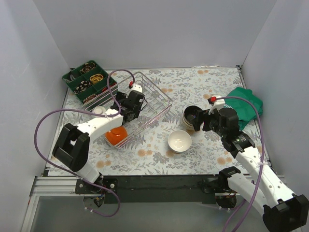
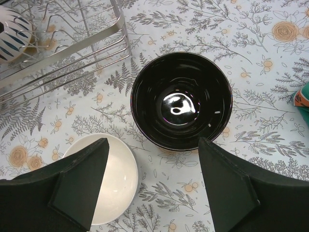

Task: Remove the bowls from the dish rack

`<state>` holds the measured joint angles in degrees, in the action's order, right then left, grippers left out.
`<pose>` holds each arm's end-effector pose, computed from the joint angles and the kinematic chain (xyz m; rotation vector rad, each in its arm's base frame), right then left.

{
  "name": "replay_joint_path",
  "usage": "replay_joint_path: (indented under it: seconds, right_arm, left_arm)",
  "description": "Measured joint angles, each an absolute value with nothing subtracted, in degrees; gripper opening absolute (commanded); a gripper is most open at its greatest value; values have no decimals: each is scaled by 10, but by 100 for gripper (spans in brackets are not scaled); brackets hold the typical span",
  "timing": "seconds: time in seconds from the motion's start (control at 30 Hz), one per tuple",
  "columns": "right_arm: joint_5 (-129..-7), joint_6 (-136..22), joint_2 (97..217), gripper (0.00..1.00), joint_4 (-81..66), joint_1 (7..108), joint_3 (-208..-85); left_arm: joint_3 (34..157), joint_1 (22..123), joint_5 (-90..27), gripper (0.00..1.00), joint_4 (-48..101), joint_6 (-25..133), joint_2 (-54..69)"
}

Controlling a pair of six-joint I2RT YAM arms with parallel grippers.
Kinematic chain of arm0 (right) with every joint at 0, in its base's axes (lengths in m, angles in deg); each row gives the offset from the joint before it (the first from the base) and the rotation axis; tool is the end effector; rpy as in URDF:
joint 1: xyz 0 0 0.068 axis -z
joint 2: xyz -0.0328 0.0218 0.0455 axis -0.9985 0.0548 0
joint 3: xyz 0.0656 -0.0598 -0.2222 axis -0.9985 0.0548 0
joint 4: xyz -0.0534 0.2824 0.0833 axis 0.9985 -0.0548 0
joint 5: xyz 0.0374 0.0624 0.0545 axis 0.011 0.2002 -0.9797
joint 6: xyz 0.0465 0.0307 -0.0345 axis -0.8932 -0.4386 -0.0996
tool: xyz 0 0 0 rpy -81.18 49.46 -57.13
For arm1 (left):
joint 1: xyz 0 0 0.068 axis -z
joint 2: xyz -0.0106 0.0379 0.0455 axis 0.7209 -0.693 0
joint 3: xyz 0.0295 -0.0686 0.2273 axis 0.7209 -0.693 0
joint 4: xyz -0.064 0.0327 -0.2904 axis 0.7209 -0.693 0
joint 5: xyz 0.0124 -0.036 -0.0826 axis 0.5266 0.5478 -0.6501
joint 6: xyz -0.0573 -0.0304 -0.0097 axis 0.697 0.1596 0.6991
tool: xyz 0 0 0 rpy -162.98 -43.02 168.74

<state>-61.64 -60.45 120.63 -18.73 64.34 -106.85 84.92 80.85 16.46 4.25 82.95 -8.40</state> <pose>0.2447 0.1029 0.2446 -0.2272 1.9444 0.4024 0.3274 -0.1869 0.1678 -0.4053 2.1659 0.1294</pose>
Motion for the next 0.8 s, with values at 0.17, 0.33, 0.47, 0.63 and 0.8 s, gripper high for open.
replay_joint_path:
  seconds: [0.17,0.33,0.47,0.63,0.8]
  right_arm:
    - [-617,-604,1206,83,-187,642,-1068]
    - [-617,-604,1206,83,-187,641,-1068]
    - [-617,-604,1207,82,-187,640,-1068]
    - [-618,-603,1207,82,-187,639,-1068]
    - [-619,-603,1208,82,-187,636,-1068]
  left_arm:
    - [839,809,148,87,30,791,-56]
    - [822,808,126,89,19,741,-55]
    - [817,808,114,90,17,702,-65]
    - [793,808,114,91,40,645,-80]
    - [775,808,106,94,49,605,-98]
